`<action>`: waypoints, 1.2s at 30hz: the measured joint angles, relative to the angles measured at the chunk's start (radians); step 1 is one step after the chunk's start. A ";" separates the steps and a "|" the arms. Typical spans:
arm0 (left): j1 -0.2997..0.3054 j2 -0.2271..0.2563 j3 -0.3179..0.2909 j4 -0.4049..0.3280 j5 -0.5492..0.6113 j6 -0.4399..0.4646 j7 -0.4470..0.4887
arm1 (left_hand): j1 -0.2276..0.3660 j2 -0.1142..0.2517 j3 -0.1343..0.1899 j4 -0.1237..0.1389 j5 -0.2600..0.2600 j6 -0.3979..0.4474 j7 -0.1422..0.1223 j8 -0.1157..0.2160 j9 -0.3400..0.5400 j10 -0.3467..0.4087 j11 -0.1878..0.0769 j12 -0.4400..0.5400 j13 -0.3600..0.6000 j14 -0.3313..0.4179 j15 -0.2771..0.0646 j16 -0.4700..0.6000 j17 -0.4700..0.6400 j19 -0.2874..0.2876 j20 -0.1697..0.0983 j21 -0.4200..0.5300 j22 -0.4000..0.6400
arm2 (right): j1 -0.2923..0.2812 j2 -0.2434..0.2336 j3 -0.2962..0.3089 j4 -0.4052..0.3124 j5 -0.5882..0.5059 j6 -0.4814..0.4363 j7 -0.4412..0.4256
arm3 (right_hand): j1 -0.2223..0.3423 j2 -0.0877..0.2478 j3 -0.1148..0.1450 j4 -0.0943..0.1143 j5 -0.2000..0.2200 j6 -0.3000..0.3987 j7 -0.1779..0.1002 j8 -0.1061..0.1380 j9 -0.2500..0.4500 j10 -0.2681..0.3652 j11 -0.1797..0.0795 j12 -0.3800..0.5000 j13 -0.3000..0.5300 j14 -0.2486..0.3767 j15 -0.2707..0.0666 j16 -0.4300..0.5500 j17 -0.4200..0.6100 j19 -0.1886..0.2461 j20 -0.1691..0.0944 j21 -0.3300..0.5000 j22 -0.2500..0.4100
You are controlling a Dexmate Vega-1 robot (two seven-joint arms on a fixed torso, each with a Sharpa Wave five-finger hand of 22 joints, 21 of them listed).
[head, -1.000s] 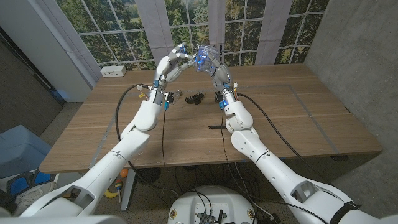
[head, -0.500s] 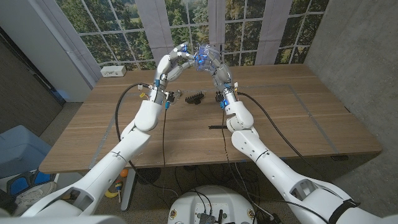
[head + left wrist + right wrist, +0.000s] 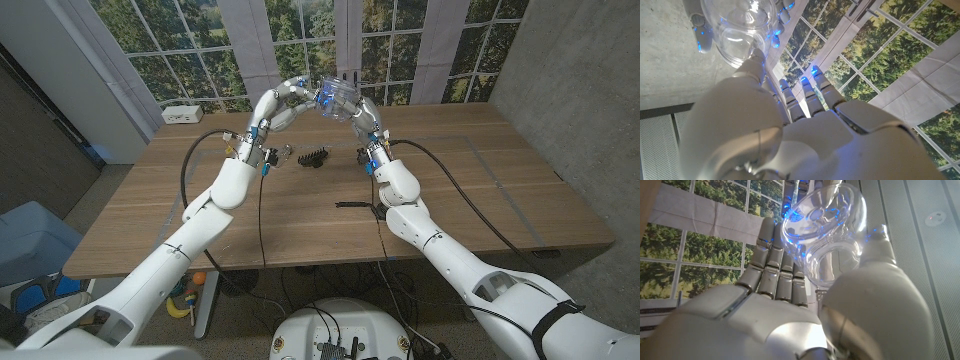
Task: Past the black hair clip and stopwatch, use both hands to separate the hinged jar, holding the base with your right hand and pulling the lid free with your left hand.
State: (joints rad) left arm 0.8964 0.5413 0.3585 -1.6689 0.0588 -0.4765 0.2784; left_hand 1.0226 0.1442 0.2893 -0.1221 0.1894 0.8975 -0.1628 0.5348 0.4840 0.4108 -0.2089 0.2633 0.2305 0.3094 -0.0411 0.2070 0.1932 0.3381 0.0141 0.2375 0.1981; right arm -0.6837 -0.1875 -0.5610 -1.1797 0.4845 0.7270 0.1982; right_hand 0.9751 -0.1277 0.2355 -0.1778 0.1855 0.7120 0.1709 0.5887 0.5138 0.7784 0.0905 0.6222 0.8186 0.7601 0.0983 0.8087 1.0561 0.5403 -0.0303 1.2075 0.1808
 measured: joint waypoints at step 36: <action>-0.042 0.218 -0.026 -0.148 0.208 0.200 -0.010 | 0.012 -0.047 0.035 -0.052 0.012 -0.161 -0.027 0.004 0.047 -0.002 0.006 -0.021 0.037 0.014 0.000 -0.006 -0.007 0.029 -0.021 0.022 0.002 | -0.024 -0.187 0.001 -0.130 -0.323 -0.093 -0.219 | -0.003 0.003 0.000 0.000 0.011 -0.001 -0.001 0.001 0.012 -0.005 -0.005 -0.005 -0.001 0.135 -0.029 -0.004 0.163 -0.020 0.019 -0.001 -0.006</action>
State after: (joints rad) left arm 0.8542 0.7595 0.3322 -1.8170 0.2666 -0.2764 0.2680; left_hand 1.0346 0.0970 0.3242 -0.1736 0.2014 0.7370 -0.1897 0.5392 0.5315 0.4087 -0.2032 0.2425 0.2674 0.3231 -0.0411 0.2014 0.1858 0.3666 -0.0071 0.2598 0.1998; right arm -0.7080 -0.3749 -0.5600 -1.3101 0.1617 0.6345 -0.0207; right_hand 0.9720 -0.1247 0.2353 -0.1777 0.1963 0.7109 0.1697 0.5894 0.5262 0.7734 0.0855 0.6173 0.8174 0.8951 0.0692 0.8043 1.2191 0.5206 -0.0109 1.2066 0.1749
